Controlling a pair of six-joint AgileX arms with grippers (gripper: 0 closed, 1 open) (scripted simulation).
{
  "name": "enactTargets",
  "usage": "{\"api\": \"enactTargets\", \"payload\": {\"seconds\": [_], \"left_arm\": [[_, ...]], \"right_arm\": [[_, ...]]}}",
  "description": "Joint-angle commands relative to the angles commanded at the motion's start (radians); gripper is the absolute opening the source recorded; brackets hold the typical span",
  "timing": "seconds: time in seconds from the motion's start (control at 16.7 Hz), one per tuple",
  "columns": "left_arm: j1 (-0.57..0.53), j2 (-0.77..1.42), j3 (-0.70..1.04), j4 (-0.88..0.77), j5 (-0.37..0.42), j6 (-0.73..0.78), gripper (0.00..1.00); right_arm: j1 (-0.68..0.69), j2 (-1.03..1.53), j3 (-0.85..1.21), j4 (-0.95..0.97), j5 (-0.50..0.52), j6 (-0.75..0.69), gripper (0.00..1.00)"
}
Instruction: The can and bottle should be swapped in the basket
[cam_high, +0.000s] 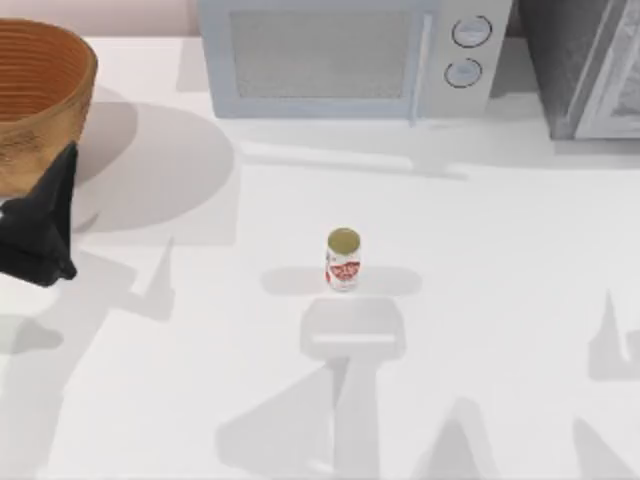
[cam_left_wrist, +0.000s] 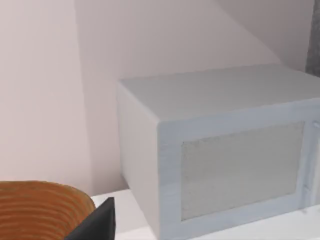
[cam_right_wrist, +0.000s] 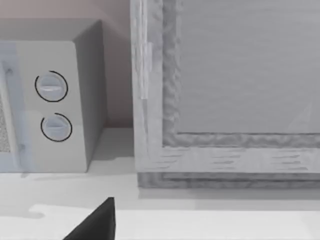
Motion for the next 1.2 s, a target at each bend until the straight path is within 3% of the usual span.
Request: {"api": "enactTargets", "payload": {"seconds": [0.3, 0.54, 0.96, 1.2], "left_arm": [[0.026, -0.448, -0.198, -0.242, -0.227, -0.011, 1.00], [0.029, -0.616, -0.285, -0.346, -0.326, -0.018, 1.00], [0.027, -0.634, -0.294, -0.357, -0.337, -0.018, 1.00], [0.062, -0.538, -0.311, -0.295, -0.303, -0.009, 1.00]], "right_arm": [[0.000, 0.000, 0.000, 0.000, 0.000, 0.000, 1.00], [0.000, 0.000, 0.000, 0.000, 0.000, 0.000, 1.00], [0.000, 0.000, 0.000, 0.000, 0.000, 0.000, 1.00], [0.000, 0.000, 0.000, 0.000, 0.000, 0.000, 1.00]]}}
